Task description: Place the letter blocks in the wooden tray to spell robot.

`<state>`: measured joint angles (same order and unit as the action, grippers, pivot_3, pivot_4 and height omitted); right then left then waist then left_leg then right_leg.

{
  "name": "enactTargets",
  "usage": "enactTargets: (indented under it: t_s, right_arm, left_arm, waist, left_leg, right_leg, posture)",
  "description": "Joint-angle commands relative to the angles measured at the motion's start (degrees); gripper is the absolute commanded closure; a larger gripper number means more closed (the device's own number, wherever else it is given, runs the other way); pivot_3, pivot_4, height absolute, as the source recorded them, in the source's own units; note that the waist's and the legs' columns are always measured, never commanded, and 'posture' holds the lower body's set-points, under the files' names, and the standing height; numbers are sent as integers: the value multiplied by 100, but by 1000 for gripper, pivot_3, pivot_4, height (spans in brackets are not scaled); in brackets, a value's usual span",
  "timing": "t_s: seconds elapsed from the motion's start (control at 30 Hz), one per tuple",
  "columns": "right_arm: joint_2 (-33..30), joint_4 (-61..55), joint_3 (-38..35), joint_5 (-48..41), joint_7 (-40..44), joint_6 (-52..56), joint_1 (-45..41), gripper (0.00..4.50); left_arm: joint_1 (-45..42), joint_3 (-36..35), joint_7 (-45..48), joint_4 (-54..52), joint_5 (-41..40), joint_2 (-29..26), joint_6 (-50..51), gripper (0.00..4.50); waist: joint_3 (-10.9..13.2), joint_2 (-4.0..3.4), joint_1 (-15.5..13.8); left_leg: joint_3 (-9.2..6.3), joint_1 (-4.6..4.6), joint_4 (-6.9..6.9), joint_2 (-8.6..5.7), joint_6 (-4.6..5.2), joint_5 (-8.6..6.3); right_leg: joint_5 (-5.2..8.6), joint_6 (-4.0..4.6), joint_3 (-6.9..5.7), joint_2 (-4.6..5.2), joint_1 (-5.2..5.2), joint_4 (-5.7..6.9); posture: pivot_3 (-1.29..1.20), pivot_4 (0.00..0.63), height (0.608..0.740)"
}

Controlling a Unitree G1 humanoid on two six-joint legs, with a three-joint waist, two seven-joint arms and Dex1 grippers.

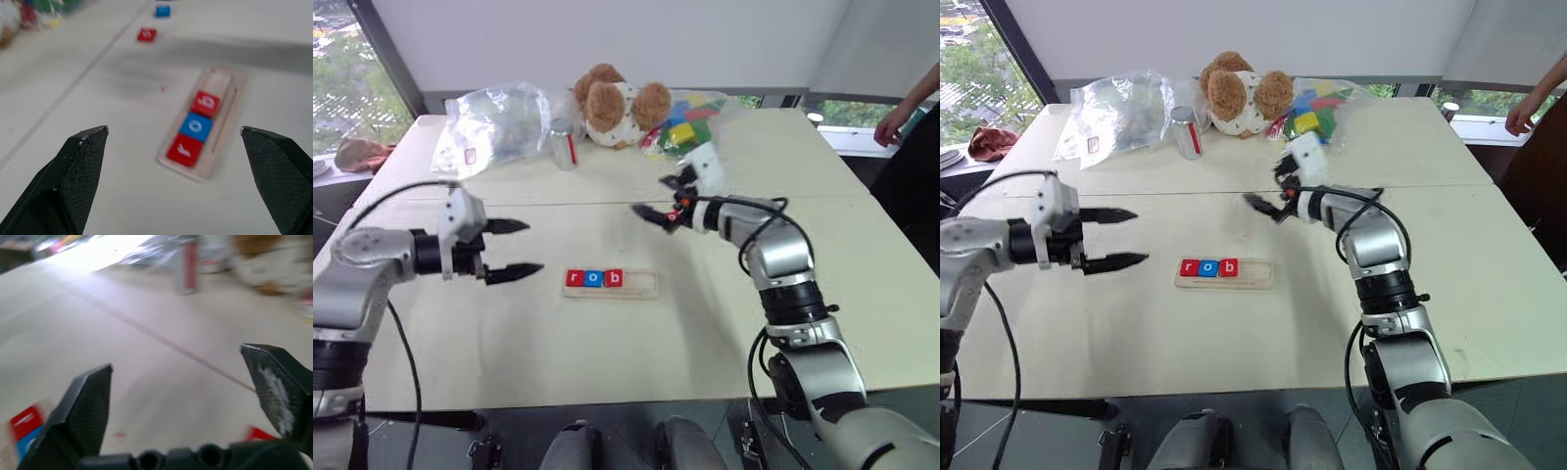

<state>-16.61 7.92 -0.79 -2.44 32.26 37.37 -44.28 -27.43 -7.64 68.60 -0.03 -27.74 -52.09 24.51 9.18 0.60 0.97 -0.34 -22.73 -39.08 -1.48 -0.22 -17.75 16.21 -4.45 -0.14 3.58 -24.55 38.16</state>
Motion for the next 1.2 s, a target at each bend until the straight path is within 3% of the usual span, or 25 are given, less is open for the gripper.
enactTargets:
  t_s: [0.03, 0.47, 0.77, 0.87, 1.0, 1.03, 1.13, 1.2]
  right_arm:
    - [127, 259, -217, 90, -736, -25, 133, 22]
    - [542, 3042, -253, 5, -1141, -1733, -513, 22]
    - [866, 5121, -346, 67, -1588, -2674, -1512, 22]
    - [914, 5632, -376, 114, -1861, -2858, -1737, 867]
    - [964, 5866, -325, 159, -2016, -2952, -1814, 3020]
    - [981, 5880, -360, 128, -2071, -2948, -1814, 3328]
    - [972, 5734, -418, 81, -2207, -2989, -1798, 3308]
    - [898, 4975, -521, -23, -2356, -2814, -1636, 3308]
  left_arm:
    - [-290, -118, 71, 100, -55, -138, 61, 0]
    - [-467, 135, 259, 454, 215, -1, -165, 0]
    - [-342, 87, 295, 446, 356, -93, -283, 0]
    - [-281, 66, 270, 411, 363, -94, -293, 0]
    - [-249, 45, 225, 387, 356, -98, -295, 0]
    - [-246, 44, 219, 383, 353, -96, -296, 0]
    - [-246, 68, 214, 369, 345, -73, -300, 0]
    - [-212, 132, 285, 254, 301, -57, -280, 0]
  waist:
    - [0, 0, 27]
    - [1, -2, 176]
    - [1, -2, 184]
    - [1, -2, 187]
    - [1, -2, 188]
    - [1, -2, 189]
    - [1, -2, 197]
    - [2, -3, 184]
  left_leg:
    - [2, 0, 0, 0, -1, 1]
    - [9, 4, 4, 3, -6, 5]
    - [9, 5, 2, 3, -9, 7]
    - [7, 5, 5, 3, -10, 7]
    - [7, 4, 4, 3, -10, 7]
    - [7, 5, 4, 3, -10, 7]
    - [7, 6, 4, 3, -13, 9]
    - [7, 6, 4, 3, -14, 9]
  right_leg:
    - [0, 0, 0, 0, 0, 0]
    - [0, -1, 0, -8, -1, 5]
    - [0, -1, 1, -7, 0, 5]
    - [0, -1, 1, -6, 0, 5]
    - [0, -1, 1, -5, 0, 4]
    - [0, -1, 1, -5, 1, 4]
    - [0, -1, 1, -5, 1, 5]
    - [0, -1, 1, -5, 1, 5]
  posture:
    - [0, 150, 740]
    - [0, 150, 740]
    - [0, 150, 740]
    - [0, 150, 740]
    - [0, 150, 740]
    - [0, 150, 740]
    - [0, 150, 740]
    - [0, 150, 740]
